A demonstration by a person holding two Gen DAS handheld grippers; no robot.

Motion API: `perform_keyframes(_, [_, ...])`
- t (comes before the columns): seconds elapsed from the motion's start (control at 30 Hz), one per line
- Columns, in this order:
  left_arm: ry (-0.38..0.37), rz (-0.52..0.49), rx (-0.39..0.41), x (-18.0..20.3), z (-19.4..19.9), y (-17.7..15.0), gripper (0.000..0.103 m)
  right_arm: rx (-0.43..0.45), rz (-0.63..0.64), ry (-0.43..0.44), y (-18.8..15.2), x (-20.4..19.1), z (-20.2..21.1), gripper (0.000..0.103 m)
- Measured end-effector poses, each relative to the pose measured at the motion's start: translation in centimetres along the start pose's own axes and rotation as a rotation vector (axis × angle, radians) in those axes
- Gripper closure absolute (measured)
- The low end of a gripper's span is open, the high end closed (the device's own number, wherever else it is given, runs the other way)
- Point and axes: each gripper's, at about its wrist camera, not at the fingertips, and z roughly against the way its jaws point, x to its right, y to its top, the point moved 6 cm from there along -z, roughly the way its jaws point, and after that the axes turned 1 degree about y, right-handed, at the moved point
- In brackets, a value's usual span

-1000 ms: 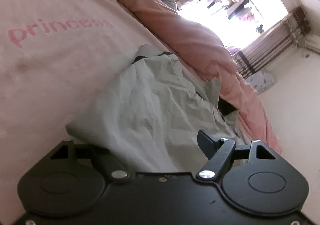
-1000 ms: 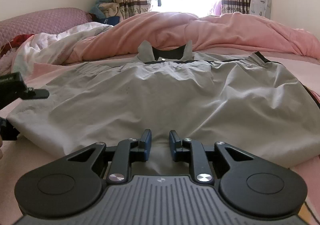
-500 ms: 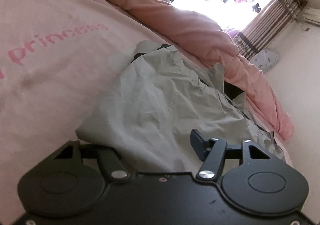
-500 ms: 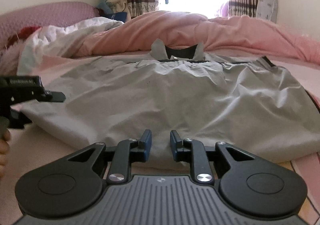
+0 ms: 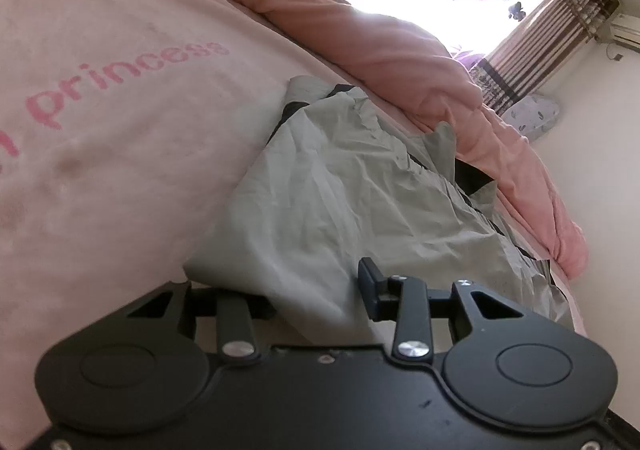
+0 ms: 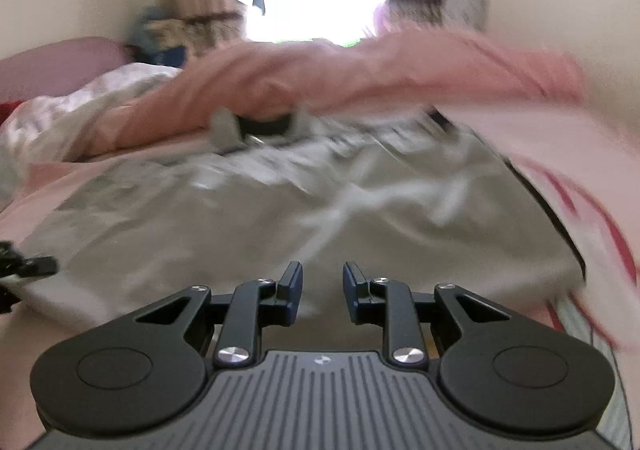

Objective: Fold large clothes

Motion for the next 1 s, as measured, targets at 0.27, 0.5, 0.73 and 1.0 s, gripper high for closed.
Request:
perform_keyframes(0.27, [0.011,-0.005,0.002,0.2,0.0,0.0,0.073,-0.016,-0.021,0.004,-2.0,1.8,-1.8,0.072])
perform_keyframes(0.5, [-0.001,-0.031,0.041,2.5,0.9,1.0,0.091,-0.049,-0.048,0.075,-1.5,2.5,-1.2,0.069])
perform_keyframes(0.73, [-0.181,-0.156,0.112,12.4,2.6,3.0,0.098,-0.044,-0.079,0.085,-0.4,5.0,0.4,0.066])
perform_keyframes(1.0, [-0.531,-0.394,-0.018,29.1,-0.9,-4.7,0.098,0.025,-0.132,0.000,0.4,10.0,3.6,0.065])
